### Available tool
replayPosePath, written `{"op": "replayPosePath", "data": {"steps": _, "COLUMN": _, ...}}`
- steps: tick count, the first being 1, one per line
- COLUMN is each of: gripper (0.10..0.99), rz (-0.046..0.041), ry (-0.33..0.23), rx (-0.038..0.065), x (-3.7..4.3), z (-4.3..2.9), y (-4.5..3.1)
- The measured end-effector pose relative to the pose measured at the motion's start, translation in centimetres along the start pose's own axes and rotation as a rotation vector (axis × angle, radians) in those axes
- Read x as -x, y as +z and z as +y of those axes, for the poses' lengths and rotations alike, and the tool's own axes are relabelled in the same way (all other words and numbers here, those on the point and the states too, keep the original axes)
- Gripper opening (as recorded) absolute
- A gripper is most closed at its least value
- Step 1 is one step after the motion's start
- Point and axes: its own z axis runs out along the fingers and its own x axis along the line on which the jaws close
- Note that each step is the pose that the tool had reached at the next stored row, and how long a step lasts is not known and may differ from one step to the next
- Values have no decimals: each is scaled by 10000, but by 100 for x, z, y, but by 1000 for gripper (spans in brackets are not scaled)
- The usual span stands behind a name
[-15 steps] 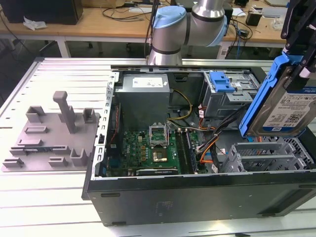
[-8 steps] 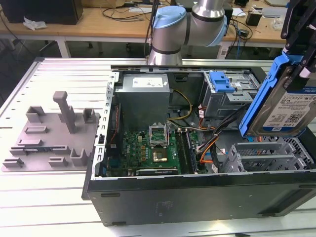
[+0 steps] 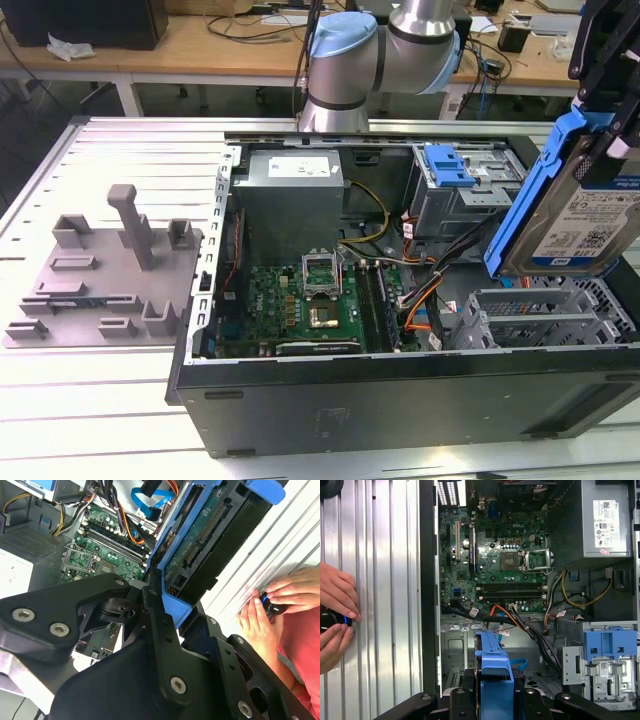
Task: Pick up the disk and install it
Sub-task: 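Insert the disk into the insertion slot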
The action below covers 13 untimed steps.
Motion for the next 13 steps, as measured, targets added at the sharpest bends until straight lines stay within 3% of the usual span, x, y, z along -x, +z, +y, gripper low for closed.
{"op": "replayPosePath", "data": {"steps": 13, "gripper": 369, "rz": -1, "ry": -7, "rx": 0, "x": -23, "z": -17, "y": 24}}
